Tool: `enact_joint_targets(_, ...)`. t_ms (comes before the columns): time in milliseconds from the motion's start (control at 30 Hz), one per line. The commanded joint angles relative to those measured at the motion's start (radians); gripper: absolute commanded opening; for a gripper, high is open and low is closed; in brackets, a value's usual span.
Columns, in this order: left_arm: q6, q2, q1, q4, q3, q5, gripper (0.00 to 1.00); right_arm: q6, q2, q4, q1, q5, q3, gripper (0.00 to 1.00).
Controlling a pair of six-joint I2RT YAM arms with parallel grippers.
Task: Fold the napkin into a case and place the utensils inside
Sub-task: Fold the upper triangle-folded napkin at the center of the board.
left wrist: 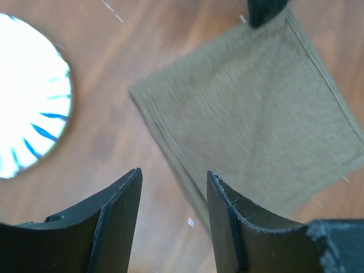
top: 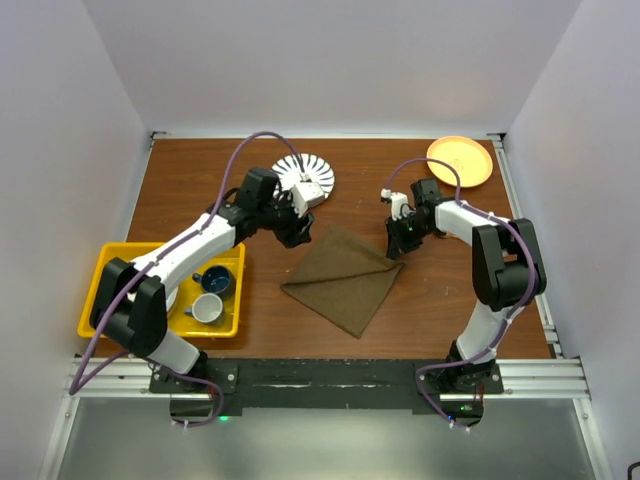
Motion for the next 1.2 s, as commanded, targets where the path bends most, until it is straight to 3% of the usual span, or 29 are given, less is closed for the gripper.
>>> enact_joint_targets(0,-0.043,-0.032,0.009,-0.08,-0.083,0.072,0.54,-0.019,-0.042,-0.075,0.0,0.011,-0.021,0.04)
enact_joint_targets(67,-0.064,-0.032,0.009,-0.082,-0.094,0.081,0.54,-0.03,-0.032,-0.122,0.0,0.007,-0.001,0.04)
enact_joint_targets(300,-0.05,0.007,-0.002,-0.105,-0.082,0.049,0.52,-0.128,-0.051,-0.236,-0.06,0.065,0.139,0.26)
enact_joint_targets(367,-0.05,0.008,-0.032,-0.097,-0.071,0.026,0.49,-0.137,-0.063,-0.262,-0.083,0.06,0.194,0.27)
enact_joint_targets(533,-0.064,0.05,-0.12,-0.082,-0.059,-0.112,0.38,-0.082,-0.088,-0.285,-0.088,-0.088,0.24,0.31)
enact_joint_targets(733,-0.07,0.129,-0.124,-0.066,-0.047,-0.167,0.31,-0.011,-0.074,-0.287,-0.033,-0.2,0.203,0.32)
enact_joint_targets(1167,-0.001,0.329,-0.078,-0.026,0.048,-0.258,0.27,0.001,0.017,-0.192,0.01,-0.09,0.085,0.29)
